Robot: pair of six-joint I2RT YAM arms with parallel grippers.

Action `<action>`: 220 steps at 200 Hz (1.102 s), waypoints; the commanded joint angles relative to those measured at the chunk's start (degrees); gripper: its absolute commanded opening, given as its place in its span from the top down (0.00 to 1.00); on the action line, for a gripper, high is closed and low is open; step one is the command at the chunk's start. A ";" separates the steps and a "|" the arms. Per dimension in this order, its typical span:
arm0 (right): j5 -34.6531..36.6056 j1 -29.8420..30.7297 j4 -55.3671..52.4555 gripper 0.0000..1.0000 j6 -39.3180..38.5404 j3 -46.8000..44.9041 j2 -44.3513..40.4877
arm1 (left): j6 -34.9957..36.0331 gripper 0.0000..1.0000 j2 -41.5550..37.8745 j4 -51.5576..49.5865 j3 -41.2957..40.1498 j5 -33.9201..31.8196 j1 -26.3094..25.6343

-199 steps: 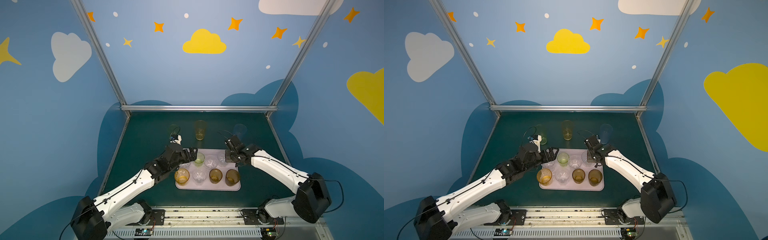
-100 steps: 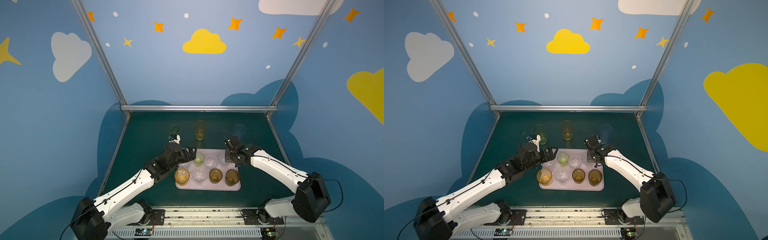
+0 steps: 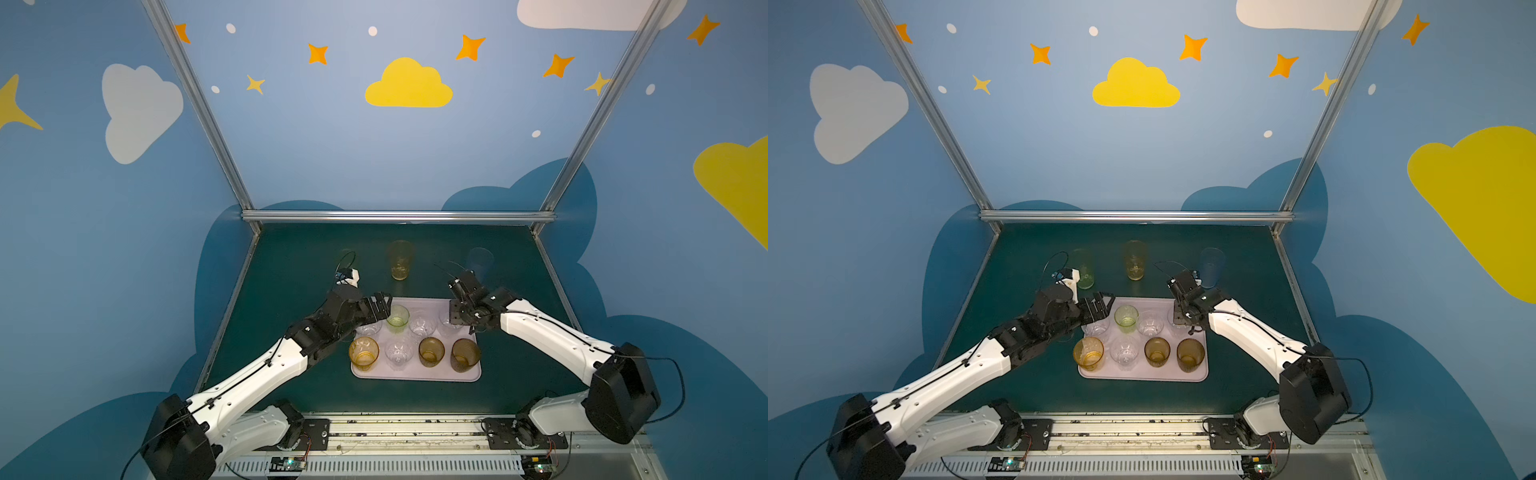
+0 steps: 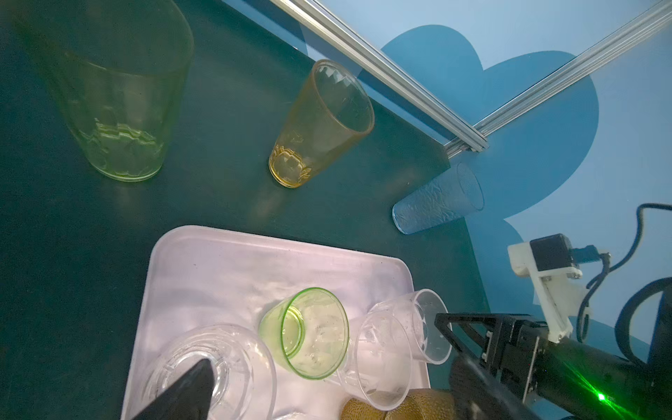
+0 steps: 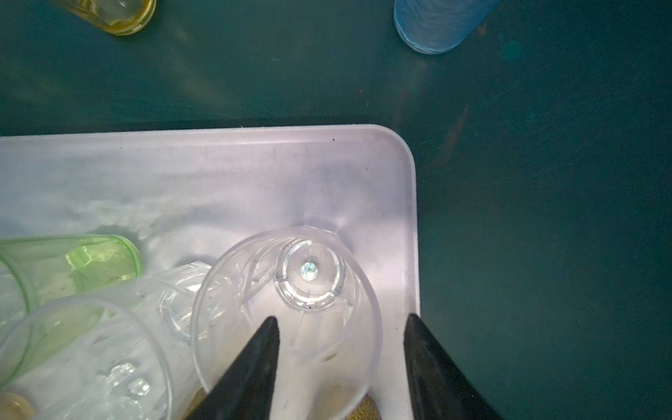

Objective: Place the glasses into the tray
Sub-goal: Place the glass on the tray.

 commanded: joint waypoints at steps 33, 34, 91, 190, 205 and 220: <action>1.28 -0.11 -1.28 0.20 0.30 2.33 -1.27 | -0.13 0.00 -1.33 -3.06 0.04 -2.90 1.49; 1.26 -0.07 -1.35 0.19 0.30 2.31 -1.32 | -0.09 0.00 -1.37 -3.06 0.05 -2.95 1.58; 4.00 -0.23 -2.04 0.12 -0.42 1.22 -5.92 | 3.77 0.00 -1.81 -4.40 2.97 -4.94 5.61; -4.59 -2.21 4.90 0.12 -7.87 -5.93 -21.29 | 4.47 0.00 4.32 -3.35 8.11 -6.45 19.75; -5.94 -2.56 3.89 0.12 -7.80 -5.79 -21.53 | 5.07 0.00 5.85 -4.95 9.80 -5.83 22.54; -6.84 -2.76 3.42 0.12 -7.56 -6.13 -22.21 | 5.57 0.00 6.79 -5.96 10.99 -5.32 25.39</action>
